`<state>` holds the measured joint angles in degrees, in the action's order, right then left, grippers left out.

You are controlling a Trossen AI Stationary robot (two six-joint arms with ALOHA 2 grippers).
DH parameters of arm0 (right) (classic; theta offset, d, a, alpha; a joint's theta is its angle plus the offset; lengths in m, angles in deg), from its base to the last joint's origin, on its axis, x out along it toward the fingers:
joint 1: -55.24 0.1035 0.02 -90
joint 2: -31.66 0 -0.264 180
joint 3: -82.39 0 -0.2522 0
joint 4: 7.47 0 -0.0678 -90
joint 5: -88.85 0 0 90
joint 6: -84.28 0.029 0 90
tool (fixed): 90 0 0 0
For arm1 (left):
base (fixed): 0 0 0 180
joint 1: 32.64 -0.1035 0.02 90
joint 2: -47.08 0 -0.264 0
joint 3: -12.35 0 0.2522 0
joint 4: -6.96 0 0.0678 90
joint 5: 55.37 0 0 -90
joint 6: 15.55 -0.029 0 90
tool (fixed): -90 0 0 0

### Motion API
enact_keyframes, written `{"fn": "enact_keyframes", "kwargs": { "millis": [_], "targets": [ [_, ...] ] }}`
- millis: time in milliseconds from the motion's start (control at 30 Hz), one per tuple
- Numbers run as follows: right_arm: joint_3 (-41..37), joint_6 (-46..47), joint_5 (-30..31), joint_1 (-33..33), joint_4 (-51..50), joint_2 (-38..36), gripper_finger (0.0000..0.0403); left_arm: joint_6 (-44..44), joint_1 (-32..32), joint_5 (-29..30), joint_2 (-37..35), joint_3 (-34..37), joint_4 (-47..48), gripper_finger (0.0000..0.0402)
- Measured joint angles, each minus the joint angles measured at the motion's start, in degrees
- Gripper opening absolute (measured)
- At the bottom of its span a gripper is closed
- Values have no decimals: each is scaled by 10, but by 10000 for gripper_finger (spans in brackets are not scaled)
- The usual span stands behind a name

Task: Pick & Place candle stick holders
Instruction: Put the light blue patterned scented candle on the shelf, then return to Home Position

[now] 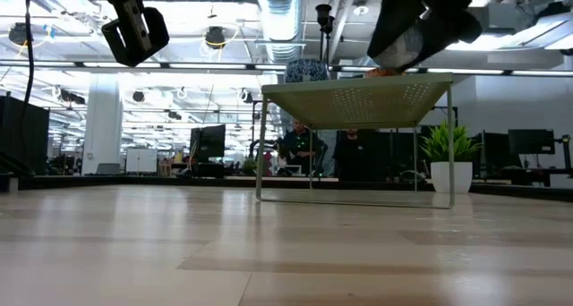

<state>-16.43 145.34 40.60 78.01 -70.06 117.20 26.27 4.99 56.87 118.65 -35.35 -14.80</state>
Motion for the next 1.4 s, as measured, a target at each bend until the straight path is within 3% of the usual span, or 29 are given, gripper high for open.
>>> {"fn": "enact_keyframes", "kwargs": {
  "millis": [200, 633, 1033, 1400],
  "targets": [
    [-23, 39, -14, -13, 0, 0, 292, -10, 0, 0, 0, 0, 0, 3],
    [-23, 35, -19, -25, 14, 0, 293, -11, 0, 0, 0, 0, 0, 5],
    [-23, 34, -39, -26, 11, 0, 368, -15, -2, 0, 0, 0, 0, 7],
    [4, 22, -31, -11, -35, -32, 366, -6, -4, 0, -9, 0, -4, 7]
  ]
}}
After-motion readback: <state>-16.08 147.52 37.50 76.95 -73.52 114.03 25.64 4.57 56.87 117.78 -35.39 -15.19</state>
